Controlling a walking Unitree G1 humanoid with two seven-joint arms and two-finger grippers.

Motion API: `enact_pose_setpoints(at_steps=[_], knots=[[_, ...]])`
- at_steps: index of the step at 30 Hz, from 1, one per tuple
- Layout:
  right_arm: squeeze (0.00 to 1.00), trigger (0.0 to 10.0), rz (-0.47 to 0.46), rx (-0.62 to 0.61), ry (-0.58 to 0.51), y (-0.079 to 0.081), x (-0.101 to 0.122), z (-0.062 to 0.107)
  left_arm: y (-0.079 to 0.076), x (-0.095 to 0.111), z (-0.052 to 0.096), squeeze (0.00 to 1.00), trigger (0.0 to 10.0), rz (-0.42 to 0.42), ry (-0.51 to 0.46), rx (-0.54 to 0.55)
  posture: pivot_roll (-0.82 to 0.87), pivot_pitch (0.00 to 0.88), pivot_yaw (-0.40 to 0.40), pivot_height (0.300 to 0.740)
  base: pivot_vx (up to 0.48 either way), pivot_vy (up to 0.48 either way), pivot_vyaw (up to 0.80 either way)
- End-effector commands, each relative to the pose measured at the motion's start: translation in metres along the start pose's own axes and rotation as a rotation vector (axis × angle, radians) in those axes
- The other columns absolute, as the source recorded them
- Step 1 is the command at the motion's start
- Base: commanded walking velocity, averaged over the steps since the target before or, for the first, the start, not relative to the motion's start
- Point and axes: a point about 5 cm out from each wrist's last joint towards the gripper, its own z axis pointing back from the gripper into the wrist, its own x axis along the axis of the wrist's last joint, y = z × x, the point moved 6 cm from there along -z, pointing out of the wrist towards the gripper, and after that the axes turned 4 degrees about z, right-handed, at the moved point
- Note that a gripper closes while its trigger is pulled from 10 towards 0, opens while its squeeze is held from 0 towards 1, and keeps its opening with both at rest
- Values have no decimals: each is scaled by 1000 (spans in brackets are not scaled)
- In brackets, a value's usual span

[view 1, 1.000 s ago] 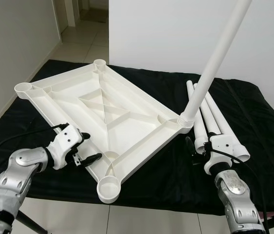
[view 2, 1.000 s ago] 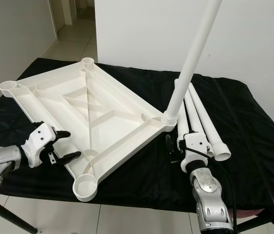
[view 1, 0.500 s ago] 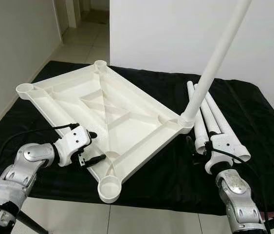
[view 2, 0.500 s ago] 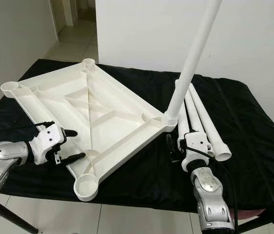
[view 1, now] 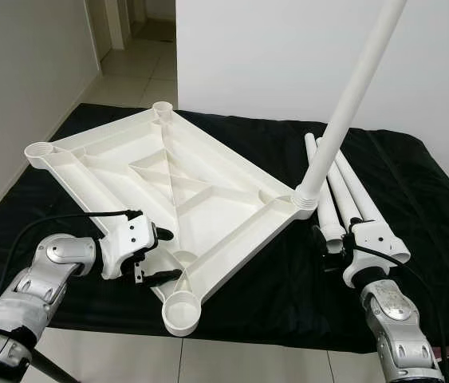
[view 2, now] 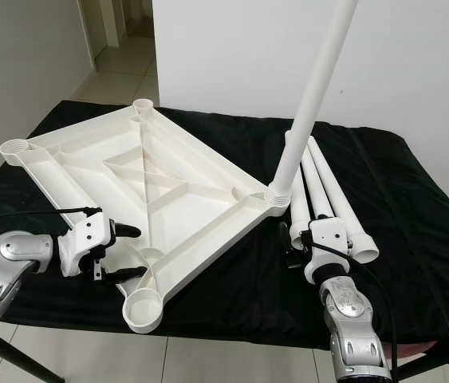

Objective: Building children table

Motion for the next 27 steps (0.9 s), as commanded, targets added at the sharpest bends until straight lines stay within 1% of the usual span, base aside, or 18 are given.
enact_pose_setpoints(at_steps=[1, 5, 7, 8, 9, 10, 12, 13, 14, 15, 16, 18, 23, 25, 27], knots=[[0, 10000, 2, -7, 5, -2, -1, 2, -34, -18, -11, 0, 10000, 25, 75, -226, -90, 0, -23, 740, 0, 0, 0], [0, 10000, 2, -9, 6, -3, 0, 3, -30, -20, -13, 0, 10000, 25, 98, -213, -92, 0, -20, 740, 0, 0, 0], [0, 10000, 2, -12, 5, -3, 0, 3, -25, -24, -16, 0, 10000, 26, 129, -183, -95, 0, -17, 740, 0, 0, 0], [0, 10000, 1, -15, 5, -3, 0, 3, -20, -29, -17, 0, 10000, 27, 172, -151, -98, 0, -13, 740, 0, 0, 0], [0, 10000, 1, -15, 5, -3, 0, 3, -20, -29, -17, 0, 10000, 27, 172, -151, -98, 0, -13, 740, 0, 0, 0], [0, 10000, 1, -18, 4, -4, 1, 4, -15, -32, -18, 0, 10000, 37, 193, -127, -98, 0, -13, 740, 0, 0, 0], [0, 10000, 1, -20, 4, -4, 1, 4, -9, -33, -17, 0, 10000, 48, 202, -105, -98, 0, -11, 740, 0, 0, 0], [0, 10000, 1, -22, 6, -4, 0, 5, -3, -34, -14, 0, 10000, 71, 207, -86, -97, 0, -10, 740, 0, 0, 0], [0, 10000, 1, -22, 6, -4, 0, 5, -3, -34, -14, 0, 10000, 71, 207, -86, -97, 0, -10, 740, 0, 0, 0], [0, 10000, -1, -26, 8, -5, 0, 5, 4, -34, -12, 0, 10000, 97, 212, -59, -96, 0, -7, 740, 0, 0, 0], [0, 10000, -1, -26, 8, -5, 0, 5, 4, -34, -12, 0, 10000, 97, 212, -59, -96, 0, -7, 740, 0, 0, 0], [0, 10000, -3, -31, 10, -5, -1, 6, 15, -35, -7, 0, 10000, 129, 223, -12, -96, 0, -6, 740, 0, 0, 0], [0, 10000, -6, -31, 10, -5, -1, 5, 17, -36, -5, 0, 10000, 129, 233, -11, -94, 0, -6, 740, 0, 0, 0], [0, 10000, -7, -33, 9, -5, 0, 4, 19, -39, 0, 0, 10000, 98, 266, -25, -89, 0, -5, 740, 0, 0, 0], [0, 10000, -7, -33, 9, -5, 0, 4, 19, -39, 0, 0, 10000, 98, 266, -25, -89, 0, -5, 740, 0, 0, 0]])
